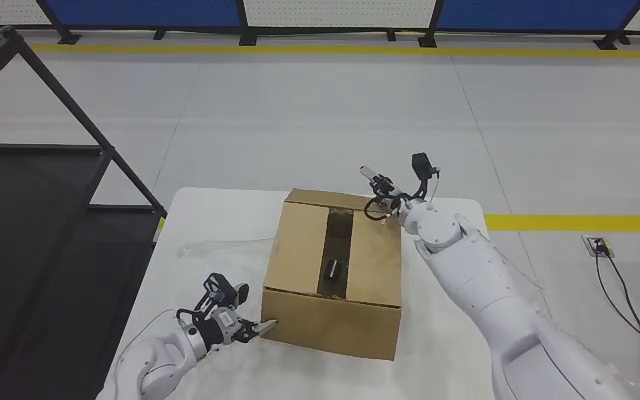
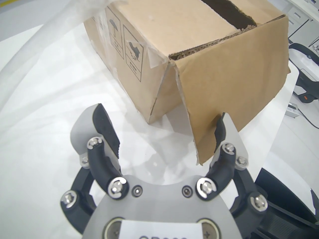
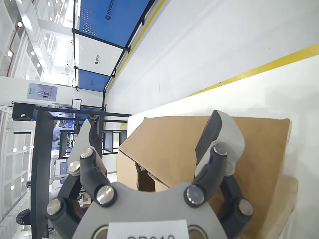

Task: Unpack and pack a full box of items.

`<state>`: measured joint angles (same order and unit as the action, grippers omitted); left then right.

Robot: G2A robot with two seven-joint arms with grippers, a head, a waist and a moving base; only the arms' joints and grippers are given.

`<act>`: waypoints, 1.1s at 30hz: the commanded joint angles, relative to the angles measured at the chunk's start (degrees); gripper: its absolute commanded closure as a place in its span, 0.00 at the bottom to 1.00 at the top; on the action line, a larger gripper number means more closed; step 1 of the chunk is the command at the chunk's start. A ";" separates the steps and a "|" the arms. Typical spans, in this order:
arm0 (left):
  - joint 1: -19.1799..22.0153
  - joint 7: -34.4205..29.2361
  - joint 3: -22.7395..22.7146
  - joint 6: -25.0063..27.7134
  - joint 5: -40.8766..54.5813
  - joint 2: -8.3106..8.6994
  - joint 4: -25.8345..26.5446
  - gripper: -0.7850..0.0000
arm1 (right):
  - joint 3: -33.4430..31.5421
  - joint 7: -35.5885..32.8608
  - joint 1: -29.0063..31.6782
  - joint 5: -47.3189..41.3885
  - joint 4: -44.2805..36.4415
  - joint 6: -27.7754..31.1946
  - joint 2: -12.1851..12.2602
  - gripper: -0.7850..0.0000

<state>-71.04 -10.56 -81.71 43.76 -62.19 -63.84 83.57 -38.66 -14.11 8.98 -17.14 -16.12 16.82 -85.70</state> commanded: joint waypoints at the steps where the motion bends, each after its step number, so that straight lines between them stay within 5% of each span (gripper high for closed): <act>1: -0.36 0.92 -0.84 0.37 0.76 0.17 0.82 0.00 | -0.70 0.04 0.07 -0.45 0.04 2.30 0.04 0.00; 11: -2.02 5.26 -6.18 -6.69 7.23 0.52 1.94 0.00 | -4.43 -13.74 2.50 -3.93 -3.19 13.38 1.30 0.00; 19: 1.97 4.51 -1.16 -15.37 2.23 -0.31 -2.06 0.00 | -5.28 -31.57 4.96 -4.45 -8.02 10.53 2.26 0.00; 33: 5.60 6.47 5.40 -15.76 -2.47 -1.25 -5.88 0.00 | -5.49 -33.80 7.08 -0.07 -11.62 3.60 2.40 0.00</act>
<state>-65.35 -4.26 -76.43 27.85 -64.57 -65.09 77.57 -44.13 -47.84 15.97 -17.30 -27.59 20.60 -83.26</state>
